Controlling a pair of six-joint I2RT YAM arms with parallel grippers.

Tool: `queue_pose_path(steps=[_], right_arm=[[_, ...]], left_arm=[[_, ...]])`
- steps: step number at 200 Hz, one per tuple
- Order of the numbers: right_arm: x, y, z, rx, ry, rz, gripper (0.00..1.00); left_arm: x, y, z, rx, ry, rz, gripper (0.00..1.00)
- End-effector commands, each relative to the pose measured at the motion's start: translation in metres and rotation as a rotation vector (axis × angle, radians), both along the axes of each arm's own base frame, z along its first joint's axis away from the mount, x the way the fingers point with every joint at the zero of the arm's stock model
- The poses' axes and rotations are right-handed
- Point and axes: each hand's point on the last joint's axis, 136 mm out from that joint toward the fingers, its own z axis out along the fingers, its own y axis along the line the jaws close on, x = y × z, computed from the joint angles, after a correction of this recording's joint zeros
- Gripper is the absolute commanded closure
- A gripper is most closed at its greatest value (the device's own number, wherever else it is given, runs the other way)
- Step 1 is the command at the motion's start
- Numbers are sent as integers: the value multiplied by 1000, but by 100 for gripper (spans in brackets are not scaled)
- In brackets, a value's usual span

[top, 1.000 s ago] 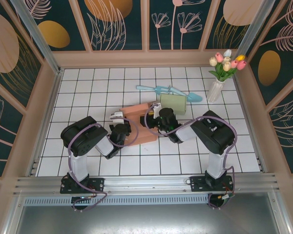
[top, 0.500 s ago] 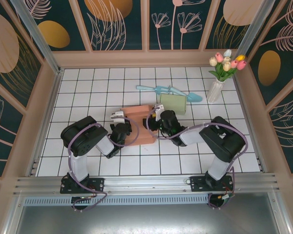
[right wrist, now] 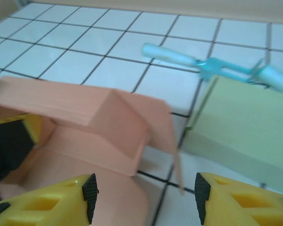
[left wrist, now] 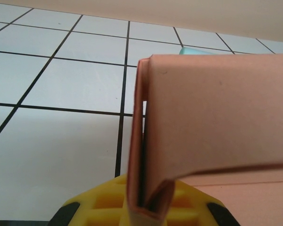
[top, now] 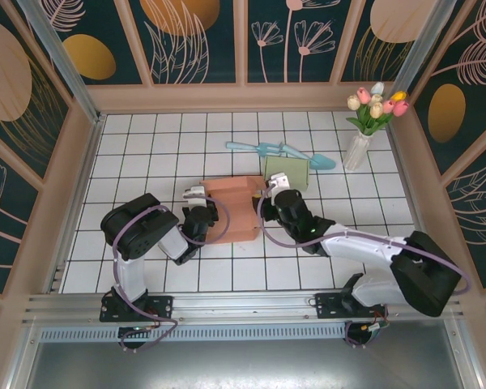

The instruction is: Fold the paper box

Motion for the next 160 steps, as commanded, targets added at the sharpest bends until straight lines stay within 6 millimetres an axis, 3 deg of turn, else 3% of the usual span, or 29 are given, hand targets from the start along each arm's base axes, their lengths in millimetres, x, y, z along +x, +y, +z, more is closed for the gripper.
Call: queue_pose_path(steps=[1,18,36,67,107,160], right_arm=[[13,-52,-17,-203,-21,-128,41],[24,-76,-23,-224,-31,-139,42],[29,-76,-24,-209,-19,-79,44],[18,-46,-28,-196,-4,108,48],[0,-9,-38,-310,-64,238,48],[0,9,-38,-264,-91,280,48]], left_arm=[[-12,-7,-14,34,35,-94,100],[-16,-14,-13,27,25,-146,100],[-17,-20,-13,31,26,-180,100],[-17,-23,-13,32,25,-196,100],[-14,-27,-16,43,37,-202,100],[-14,-32,-17,46,44,-226,100]])
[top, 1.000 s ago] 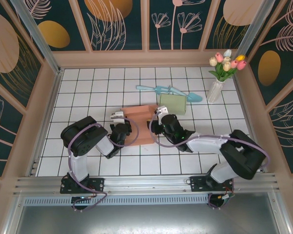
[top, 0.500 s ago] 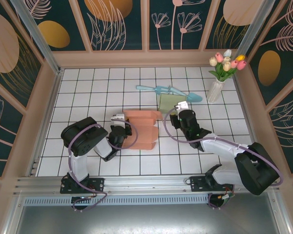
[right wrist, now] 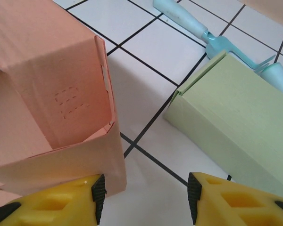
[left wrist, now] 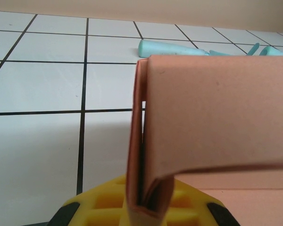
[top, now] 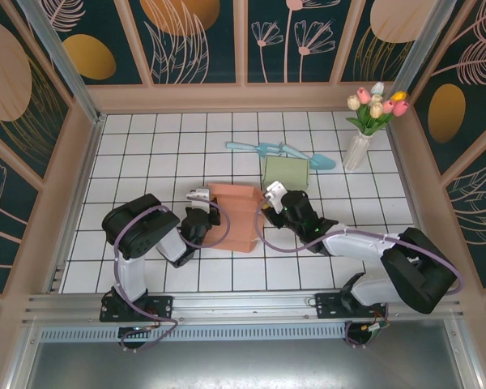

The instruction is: Fold the paper box

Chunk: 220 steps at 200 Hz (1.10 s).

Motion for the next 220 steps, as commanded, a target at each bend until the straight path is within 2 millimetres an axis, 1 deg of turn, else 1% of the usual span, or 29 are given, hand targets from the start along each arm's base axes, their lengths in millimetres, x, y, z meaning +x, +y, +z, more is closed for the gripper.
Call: queue_pose_path(steps=[1,25,29,38,71,94,118,129,138,165,172,179,198,220], right_arm=[[4,20,11,52,-41,58,48],[5,30,7,64,-36,96,48],[5,33,7,68,-35,105,50],[4,36,7,76,-35,114,50],[8,44,16,127,-59,125,52],[16,44,17,129,-77,96,52],[29,37,11,124,-70,38,52],[31,37,9,131,-59,37,52],[30,39,7,136,-50,53,53],[21,50,14,181,-50,130,54],[21,51,14,182,-51,133,54],[16,55,15,194,-38,166,54],[16,57,14,213,-21,161,59],[19,56,16,244,-45,117,58]], left_arm=[[-6,-10,-18,43,53,-66,100],[-6,-11,-17,43,50,-67,100],[-6,-11,-18,44,51,-68,100],[-6,-11,-19,47,53,-69,100],[-5,-17,-19,51,57,-97,100],[-9,-23,-19,50,55,-140,100],[-11,-26,-19,50,53,-167,100],[-10,-28,-19,52,54,-174,100],[-10,-30,-21,56,60,-179,100],[-9,-34,-23,62,68,-197,100],[-9,-35,-23,62,69,-198,100],[-8,-35,-23,62,71,-194,100],[-7,-34,-24,63,73,-186,100],[-6,-33,-24,65,75,-179,100]])
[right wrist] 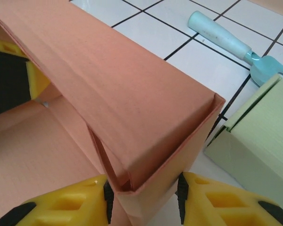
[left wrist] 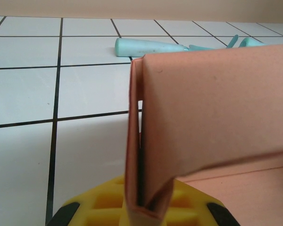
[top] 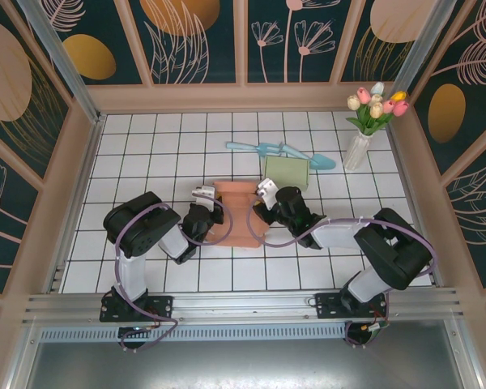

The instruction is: Fold the paper box

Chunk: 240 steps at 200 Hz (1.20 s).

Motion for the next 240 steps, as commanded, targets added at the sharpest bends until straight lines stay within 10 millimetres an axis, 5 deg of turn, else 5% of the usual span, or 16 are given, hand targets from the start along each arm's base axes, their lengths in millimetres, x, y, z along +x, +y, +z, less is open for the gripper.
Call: queue_pose_path(steps=[1,71,103,131,159,203,240], right_arm=[[4,18,27,130,-58,7,57],[34,13,29,140,-185,-281,56],[44,13,23,132,-227,-381,80],[52,-6,27,136,-281,-548,88],[60,-34,18,89,-288,-745,89],[69,-46,-2,36,-211,-821,88],[66,-39,6,110,-160,-766,87]], left_arm=[[-12,-16,-23,46,73,-91,100],[-8,-13,-30,41,102,-49,100],[-4,-3,-32,39,111,17,100],[-1,6,-35,35,123,82,100],[4,19,-39,35,141,184,100],[5,25,-40,33,143,223,100],[7,24,-42,41,149,228,100]])
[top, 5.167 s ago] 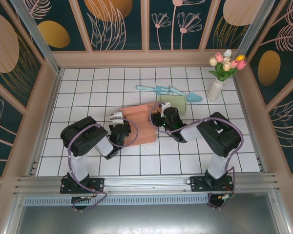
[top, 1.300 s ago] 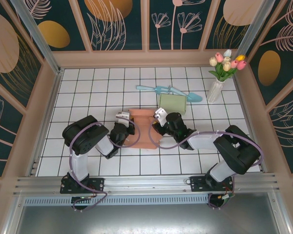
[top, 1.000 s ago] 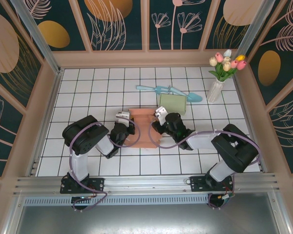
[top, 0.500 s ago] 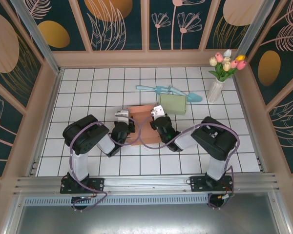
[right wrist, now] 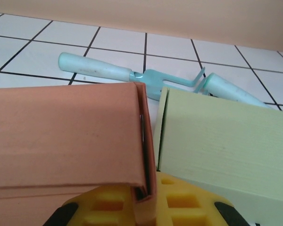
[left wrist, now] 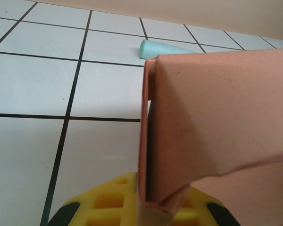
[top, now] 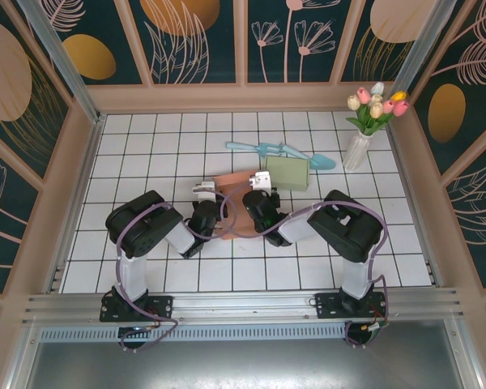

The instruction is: Fold the paper box

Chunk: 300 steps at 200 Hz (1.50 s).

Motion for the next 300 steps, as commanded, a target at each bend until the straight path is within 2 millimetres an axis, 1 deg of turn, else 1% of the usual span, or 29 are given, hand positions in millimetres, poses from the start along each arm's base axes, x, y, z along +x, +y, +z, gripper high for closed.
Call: queue_pose_path(steps=[1,13,29,41,44,54,70,82,102,115,129,144,154,167,179,199,210,226,238,245,248,250,261,276,280,300], right_arm=[[7,-27,9,48,0,-98,87],[4,-18,12,86,18,-44,85],[-1,-6,15,148,41,37,75],[-7,1,17,188,54,89,74],[-8,2,18,197,56,97,72],[-13,3,19,217,69,121,71],[-22,2,20,238,86,148,60],[-28,3,20,248,99,172,56],[-36,4,22,259,113,212,53],[-42,6,26,277,107,250,52],[-49,7,34,300,93,280,52],[-56,6,50,326,68,313,52],[-60,3,59,334,59,317,52],[-64,-7,72,336,47,300,51],[-69,-19,86,338,30,278,51],[-81,-43,111,352,-14,247,50],[-91,-56,126,391,-43,249,49],[-111,-69,145,475,-74,287,47],[-126,-77,157,543,-79,324,45],[-135,-81,162,570,-79,348,45],[-138,-83,165,583,-80,358,45],[-141,-84,165,588,-79,366,45],[-154,-91,173,635,-82,396,44],[-164,-99,176,691,-103,417,43],[-167,-100,177,699,-110,426,42],[-177,-105,183,715,-125,460,41]], left_arm=[[-11,21,-39,99,114,56,100],[-11,21,-40,100,115,59,100],[-10,21,-39,99,113,60,100],[-10,21,-41,102,118,61,100],[-10,21,-41,103,119,61,100],[-10,21,-41,104,119,61,100],[-10,21,-41,102,118,63,100],[-10,22,-40,103,118,65,100],[-10,21,-40,102,117,66,100],[-10,21,-40,102,118,65,100],[-10,22,-41,102,119,67,100],[-10,21,-41,103,120,58,100],[-10,18,-41,104,119,46,100],[-10,12,-38,105,115,11,100],[-12,3,-28,89,94,-52,100],[-18,-20,-10,68,88,-190,100],[-23,-31,1,51,86,-262,100],[-32,-45,14,34,90,-358,100],[-38,-57,18,54,124,-438,100],[-41,-61,15,81,162,-467,100],[-42,-62,12,96,186,-475,100],[-41,-63,19,93,179,-481,100],[-45,-65,21,139,225,-511,100],[-50,-60,19,227,296,-523,100],[-49,-60,22,249,302,-530,100],[-58,-51,15,412,431,-538,100]])
